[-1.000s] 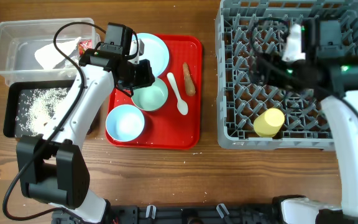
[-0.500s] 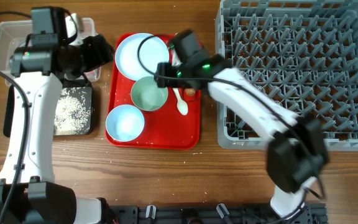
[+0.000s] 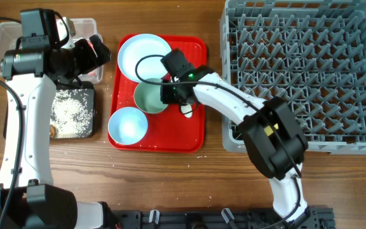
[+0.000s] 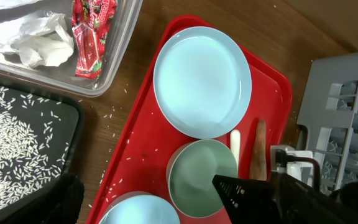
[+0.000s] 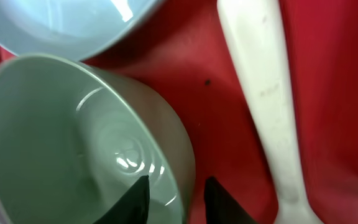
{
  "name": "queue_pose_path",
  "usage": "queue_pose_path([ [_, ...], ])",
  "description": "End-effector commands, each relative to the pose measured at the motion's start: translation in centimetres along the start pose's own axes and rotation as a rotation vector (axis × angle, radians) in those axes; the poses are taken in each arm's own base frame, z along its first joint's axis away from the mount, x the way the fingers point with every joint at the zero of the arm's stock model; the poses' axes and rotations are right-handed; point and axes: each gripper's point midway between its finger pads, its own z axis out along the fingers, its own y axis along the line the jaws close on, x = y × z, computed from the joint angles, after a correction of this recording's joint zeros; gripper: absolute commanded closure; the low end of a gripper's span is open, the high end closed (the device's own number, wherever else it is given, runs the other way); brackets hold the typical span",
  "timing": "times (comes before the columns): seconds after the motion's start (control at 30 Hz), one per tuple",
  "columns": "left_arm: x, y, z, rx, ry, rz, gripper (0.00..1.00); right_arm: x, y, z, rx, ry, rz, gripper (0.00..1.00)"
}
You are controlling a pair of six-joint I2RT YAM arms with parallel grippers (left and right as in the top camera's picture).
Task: Sort waste into correct bins and load items into the dishwasher rack
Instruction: 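Grasp the green bowl with the right gripper and lift it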
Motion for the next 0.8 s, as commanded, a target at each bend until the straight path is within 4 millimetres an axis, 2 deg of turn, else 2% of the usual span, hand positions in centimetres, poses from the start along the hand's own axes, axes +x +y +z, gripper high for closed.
queue_pose_path([
  [0.0,-0.3,0.3,-0.2,-0.012,-0.011,-0.001,0.00,-0.3,-0.4,0.5,0.018,-0.012,0.016,0.79],
  [0.1,-0.3,0.3,-0.2,-0.012,-0.011,-0.001,0.00,-0.7,-0.3,-0.2,0.013,-0.019,0.020,0.82],
  [0.2,-0.3,0.3,-0.2,-0.012,-0.011,-0.001,0.00,-1.6,-0.3,-2.5,0.002,-0.048,0.010,0.85],
  [0.27,-0.3,0.3,-0.2,-0.012,-0.011,-0.001,0.00,-2.6,-0.3,-4.8,0.001,-0.088,0.003,0.95],
  [0.43,-0.3,0.3,-0.2,-0.012,-0.011,-0.001,0.00,-4.8,-0.6,-12.0,0.025,-0.231,-0.049,0.96],
  [0.5,-0.3,0.3,-0.2,-0.012,-0.011,-0.001,0.00,-5.6,-1.7,-14.6,0.092,-0.310,-0.039,0.96],
  [0.6,-0.3,0.3,-0.2,-0.012,-0.011,-0.001,0.00,-8.6,-7.0,-21.4,0.408,-0.580,0.021,0.96],
  [0.7,-0.3,0.3,-0.2,-0.012,-0.011,-0.001,0.00,-10.7,-12.6,-29.6,0.805,-0.870,0.098,0.96],
  [0.77,-0.3,0.3,-0.2,-0.012,-0.011,-0.001,0.00,-11.5,-14.8,-32.6,0.987,-0.962,0.124,0.96],
])
